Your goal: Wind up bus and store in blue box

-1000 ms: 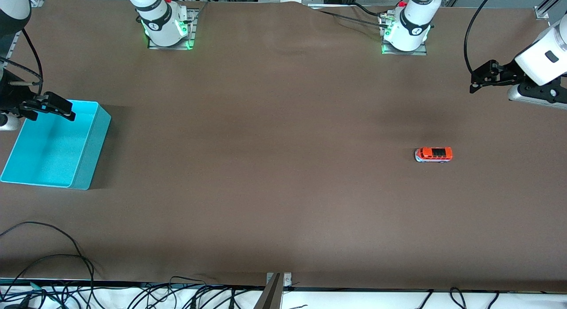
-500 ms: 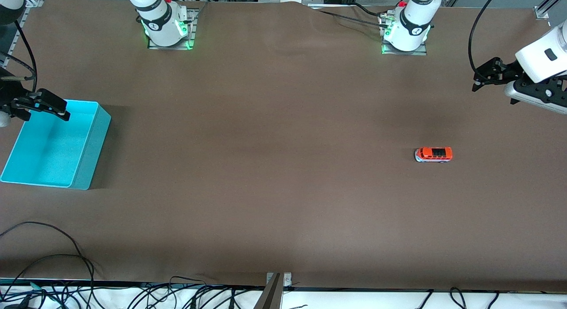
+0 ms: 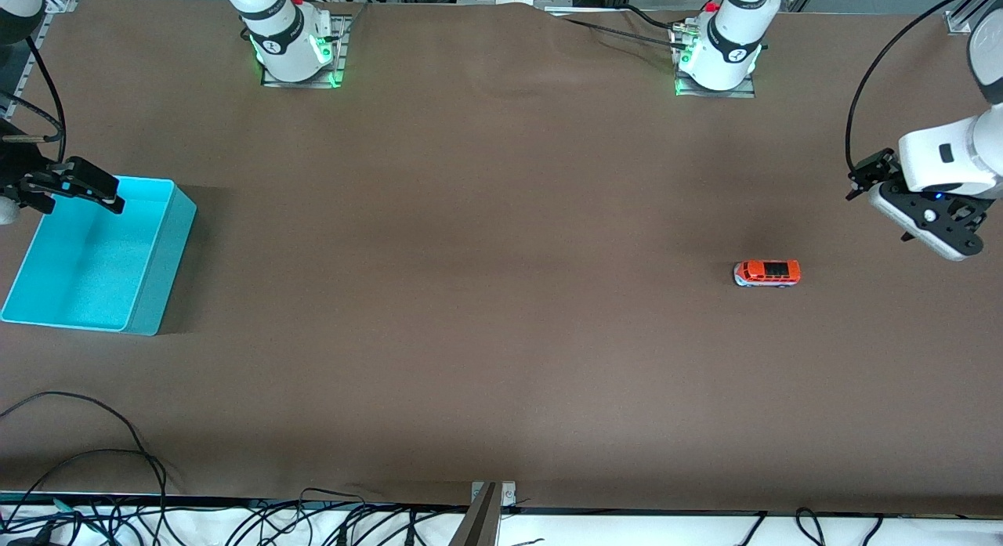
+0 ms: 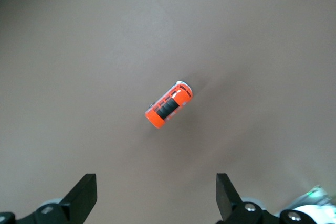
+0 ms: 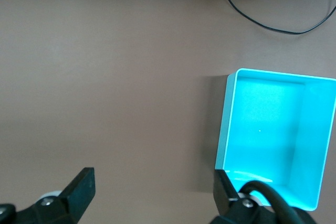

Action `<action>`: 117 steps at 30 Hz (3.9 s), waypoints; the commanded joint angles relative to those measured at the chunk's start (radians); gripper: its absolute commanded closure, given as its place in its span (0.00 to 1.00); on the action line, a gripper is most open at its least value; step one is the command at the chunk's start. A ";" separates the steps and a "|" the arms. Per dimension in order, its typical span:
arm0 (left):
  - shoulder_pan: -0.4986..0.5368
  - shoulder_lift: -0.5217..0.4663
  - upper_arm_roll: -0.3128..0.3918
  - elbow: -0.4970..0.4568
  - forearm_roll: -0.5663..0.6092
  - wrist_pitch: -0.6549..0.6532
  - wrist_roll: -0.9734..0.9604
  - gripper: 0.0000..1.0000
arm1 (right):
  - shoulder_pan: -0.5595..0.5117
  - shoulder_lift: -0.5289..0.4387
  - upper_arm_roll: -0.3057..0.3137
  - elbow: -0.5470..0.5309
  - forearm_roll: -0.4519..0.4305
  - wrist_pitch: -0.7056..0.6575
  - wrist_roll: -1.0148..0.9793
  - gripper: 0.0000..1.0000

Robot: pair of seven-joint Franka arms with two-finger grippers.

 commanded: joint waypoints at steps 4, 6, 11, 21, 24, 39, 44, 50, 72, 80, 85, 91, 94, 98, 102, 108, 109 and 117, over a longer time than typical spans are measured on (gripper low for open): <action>0.025 -0.011 -0.005 -0.175 0.015 0.165 0.226 0.00 | 0.001 0.002 0.003 0.019 -0.009 -0.019 -0.007 0.00; 0.029 -0.011 -0.005 -0.221 0.014 0.210 0.268 0.00 | 0.001 0.002 0.003 0.019 -0.009 -0.020 -0.007 0.00; 0.032 -0.011 -0.005 -0.349 0.012 0.359 0.357 0.00 | 0.001 0.002 0.003 0.019 -0.009 -0.020 -0.007 0.00; 0.032 0.081 -0.006 -0.518 0.014 0.649 0.530 0.00 | 0.001 0.002 0.003 0.019 -0.009 -0.020 -0.007 0.00; 0.034 0.142 -0.006 -0.511 0.017 0.716 0.614 0.00 | 0.001 0.002 0.003 0.019 -0.009 -0.020 -0.007 0.00; 0.067 0.300 -0.005 -0.502 0.026 0.899 0.826 0.00 | 0.001 0.002 0.003 0.019 -0.009 -0.022 -0.007 0.00; 0.077 0.308 -0.005 -0.502 0.026 0.903 0.831 0.00 | 0.001 0.002 0.003 0.019 -0.009 -0.022 -0.007 0.00; 0.074 0.310 -0.008 -0.504 0.028 0.903 0.832 0.17 | 0.001 0.002 0.003 0.019 -0.009 -0.022 -0.007 0.00; 0.065 0.313 -0.014 -0.502 0.026 0.899 0.860 0.88 | 0.001 0.002 0.003 0.019 -0.008 -0.023 -0.009 0.00; 0.065 0.296 -0.072 -0.485 0.020 0.851 0.831 0.94 | 0.001 0.002 0.003 0.019 -0.008 -0.022 -0.009 0.00; 0.063 0.288 -0.117 -0.478 0.020 0.808 0.750 0.94 | 0.002 0.001 0.003 0.019 -0.008 -0.023 -0.009 0.00; 0.063 0.311 -0.150 -0.478 0.026 0.808 0.664 0.94 | 0.001 0.002 0.003 0.019 -0.008 -0.023 -0.007 0.00; 0.069 0.327 -0.147 -0.479 0.026 0.810 0.667 0.94 | 0.001 0.001 0.003 0.019 -0.008 -0.025 -0.009 0.00; 0.071 0.342 -0.146 -0.479 0.049 0.808 0.665 0.94 | 0.001 0.001 0.003 0.019 -0.008 -0.029 -0.007 0.00; 0.083 0.362 -0.137 -0.478 0.107 0.810 0.667 0.94 | 0.001 0.002 0.003 0.019 -0.008 -0.029 -0.007 0.00; 0.137 0.366 -0.137 -0.479 0.187 0.810 0.667 0.94 | 0.001 0.001 0.003 0.019 -0.008 -0.029 -0.007 0.00; 0.140 0.373 -0.134 -0.479 0.198 0.810 0.668 0.94 | 0.001 0.001 0.003 0.020 -0.008 -0.029 -0.007 0.00; 0.253 0.411 -0.132 -0.478 0.279 0.811 0.674 0.94 | 0.002 0.002 0.003 0.019 -0.006 -0.029 -0.007 0.00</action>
